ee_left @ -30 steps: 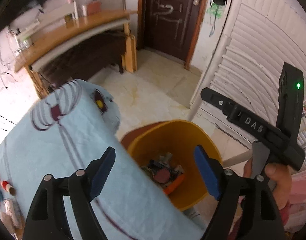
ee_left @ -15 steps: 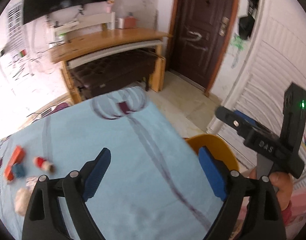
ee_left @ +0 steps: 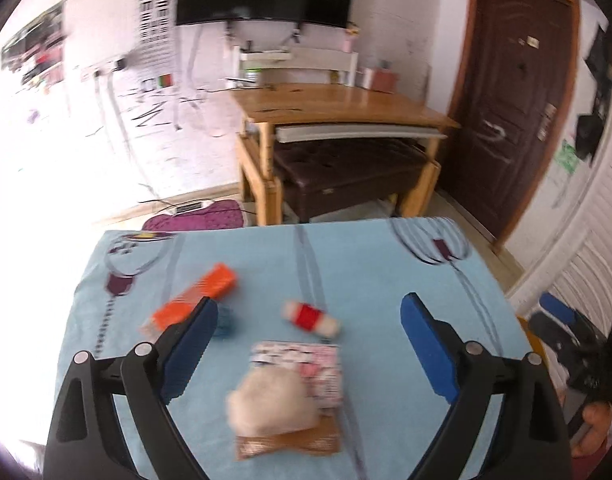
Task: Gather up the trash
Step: 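Move both tools back over the table, then grasp the second orange box with the left tool while the right tool grasps the white cloth bundle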
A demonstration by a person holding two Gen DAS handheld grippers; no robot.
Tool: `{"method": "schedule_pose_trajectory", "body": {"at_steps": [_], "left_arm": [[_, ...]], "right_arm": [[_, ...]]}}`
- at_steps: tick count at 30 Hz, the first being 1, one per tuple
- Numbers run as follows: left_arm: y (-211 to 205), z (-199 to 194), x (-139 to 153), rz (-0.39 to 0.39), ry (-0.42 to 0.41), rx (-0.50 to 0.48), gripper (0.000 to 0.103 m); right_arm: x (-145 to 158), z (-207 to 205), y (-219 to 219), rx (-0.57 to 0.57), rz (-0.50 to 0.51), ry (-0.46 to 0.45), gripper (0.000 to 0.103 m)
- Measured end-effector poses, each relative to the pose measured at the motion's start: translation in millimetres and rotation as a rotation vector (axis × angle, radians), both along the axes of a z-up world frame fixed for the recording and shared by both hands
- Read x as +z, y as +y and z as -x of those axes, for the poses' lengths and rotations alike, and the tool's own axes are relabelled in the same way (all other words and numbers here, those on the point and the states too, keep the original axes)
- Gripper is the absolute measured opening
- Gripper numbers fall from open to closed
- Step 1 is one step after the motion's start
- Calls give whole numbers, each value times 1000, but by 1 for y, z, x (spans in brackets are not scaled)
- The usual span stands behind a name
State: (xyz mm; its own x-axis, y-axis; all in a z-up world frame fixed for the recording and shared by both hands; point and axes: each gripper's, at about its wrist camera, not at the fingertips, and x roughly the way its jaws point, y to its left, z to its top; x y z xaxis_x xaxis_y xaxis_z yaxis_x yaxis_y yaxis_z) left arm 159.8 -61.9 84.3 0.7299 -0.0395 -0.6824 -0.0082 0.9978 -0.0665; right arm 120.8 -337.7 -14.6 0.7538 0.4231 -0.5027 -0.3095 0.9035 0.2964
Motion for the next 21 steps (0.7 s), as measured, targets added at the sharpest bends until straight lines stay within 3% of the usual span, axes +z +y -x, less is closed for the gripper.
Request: {"method": "schedule_pose_trajectory", "body": {"at_steps": [7, 13, 18, 21], "left_arm": [[59, -10, -7, -24, 17, 79, 90], [91, -51, -31, 59, 126, -13, 90], [94, -80, -51, 30, 197, -42, 90], [95, -92, -63, 27, 231, -47, 90]], "right_arm": [[2, 12, 47, 133, -36, -15, 97], [-8, 20, 104, 251, -5, 1, 97], [-11, 23, 143, 330, 16, 5, 97], [-13, 26, 168, 358, 82, -5, 97]]}}
